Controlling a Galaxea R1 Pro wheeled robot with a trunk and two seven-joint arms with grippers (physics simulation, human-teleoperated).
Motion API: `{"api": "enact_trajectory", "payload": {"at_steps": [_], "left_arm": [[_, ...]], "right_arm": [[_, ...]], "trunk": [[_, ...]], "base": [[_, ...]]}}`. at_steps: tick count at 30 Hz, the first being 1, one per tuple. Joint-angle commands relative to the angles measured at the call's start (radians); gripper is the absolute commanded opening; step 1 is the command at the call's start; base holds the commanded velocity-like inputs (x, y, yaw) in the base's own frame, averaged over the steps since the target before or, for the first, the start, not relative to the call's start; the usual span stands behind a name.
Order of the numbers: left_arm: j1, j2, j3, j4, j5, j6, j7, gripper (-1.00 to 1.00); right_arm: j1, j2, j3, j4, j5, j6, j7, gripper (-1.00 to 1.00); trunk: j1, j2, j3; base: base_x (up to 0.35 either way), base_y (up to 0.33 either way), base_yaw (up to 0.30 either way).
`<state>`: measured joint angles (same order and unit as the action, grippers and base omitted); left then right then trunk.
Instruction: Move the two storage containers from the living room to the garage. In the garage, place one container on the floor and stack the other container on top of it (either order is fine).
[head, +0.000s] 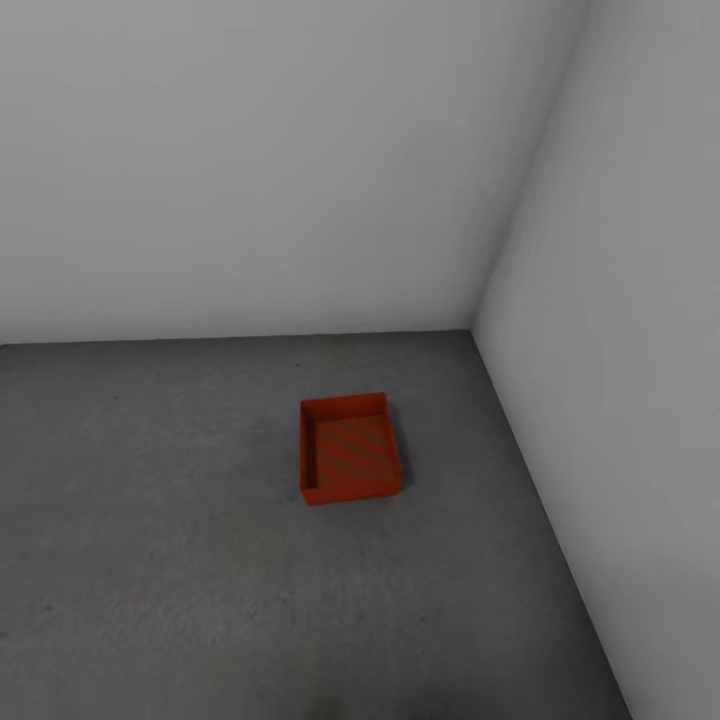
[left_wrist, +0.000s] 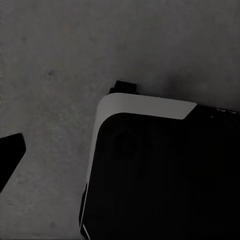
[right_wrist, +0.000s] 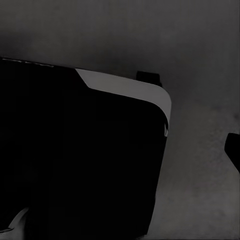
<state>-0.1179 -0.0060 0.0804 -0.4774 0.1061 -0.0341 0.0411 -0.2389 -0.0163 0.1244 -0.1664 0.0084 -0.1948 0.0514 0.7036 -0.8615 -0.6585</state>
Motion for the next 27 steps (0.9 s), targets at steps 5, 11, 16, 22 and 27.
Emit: {"api": "enact_trajectory", "payload": {"at_steps": [5,11,16,22,27], "left_arm": [[0.000,0.000,0.002,0.000,0.010,-0.003,0.000,1.00],[0.000,0.000,0.002,0.000,0.010,-0.003,0.000,1.00],[0.000,0.000,0.002,0.000,0.010,-0.003,0.000,1.00],[0.000,0.000,0.002,0.000,0.010,-0.003,0.000,1.00],[0.000,0.000,0.002,0.001,0.010,-0.003,0.000,1.00]], "right_arm": [[0.000,-0.001,0.004,0.001,0.001,-0.003,0.001,1.00],[0.000,-0.001,0.004,0.001,0.001,-0.003,0.001,1.00],[0.000,-0.001,0.004,0.001,0.001,-0.003,0.001,1.00],[0.000,-0.001,0.004,0.001,0.001,-0.003,0.001,1.00],[0.000,-0.001,0.004,0.001,0.002,-0.003,0.001,1.00]], "trunk": [[-0.020,0.035,0.015],[-0.043,0.077,0.034],[-0.062,0.112,0.050],[-0.085,0.154,0.068],[-0.104,0.189,0.084]], "base": [[-0.335,0.000,0.000],[-0.335,0.000,0.000],[-0.335,0.000,0.000],[-0.335,0.000,0.000],[-0.335,0.000,0.000]]}}
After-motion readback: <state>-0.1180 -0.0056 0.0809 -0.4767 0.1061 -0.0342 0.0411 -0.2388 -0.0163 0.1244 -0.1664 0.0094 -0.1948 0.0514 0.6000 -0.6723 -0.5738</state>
